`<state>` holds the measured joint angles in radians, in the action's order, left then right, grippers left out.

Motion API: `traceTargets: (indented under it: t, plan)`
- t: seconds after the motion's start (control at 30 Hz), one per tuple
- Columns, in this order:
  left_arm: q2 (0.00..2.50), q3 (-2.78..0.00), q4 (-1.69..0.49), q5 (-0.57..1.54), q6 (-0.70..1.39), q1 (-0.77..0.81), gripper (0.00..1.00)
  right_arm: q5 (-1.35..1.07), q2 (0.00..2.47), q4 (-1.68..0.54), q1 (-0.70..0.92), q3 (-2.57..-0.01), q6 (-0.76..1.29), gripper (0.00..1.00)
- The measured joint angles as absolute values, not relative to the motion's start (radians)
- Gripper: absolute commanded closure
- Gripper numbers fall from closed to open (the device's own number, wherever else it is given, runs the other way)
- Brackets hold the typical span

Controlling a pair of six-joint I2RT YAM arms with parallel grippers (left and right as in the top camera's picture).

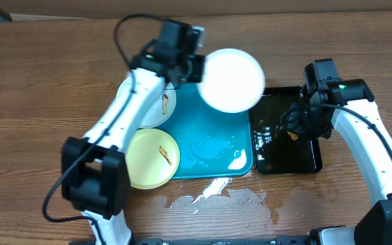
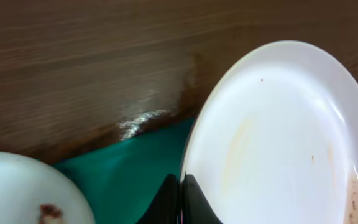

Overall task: Clean dirty plates on tray and stack at the side
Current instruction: 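Swing the held white plate leftward off the tray with the left gripper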

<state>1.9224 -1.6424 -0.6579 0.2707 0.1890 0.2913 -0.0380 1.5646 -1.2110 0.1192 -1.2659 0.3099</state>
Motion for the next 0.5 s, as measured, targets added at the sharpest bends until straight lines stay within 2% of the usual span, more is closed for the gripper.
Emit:
traceTargets:
  t: [0.27, 0.5]
  plan:
    - [1.885, -1.642, -0.763, 0.366, 0.217, -0.055, 0.96, -0.038, 1.565, -1.205, 0.119, -1.266, 0.31, 0.9]
    - [1.884, -1.643, -0.799, 0.339, 0.238, -0.313, 0.96, -0.038, 1.565, -1.204, 0.119, -1.266, 0.311, 0.89]
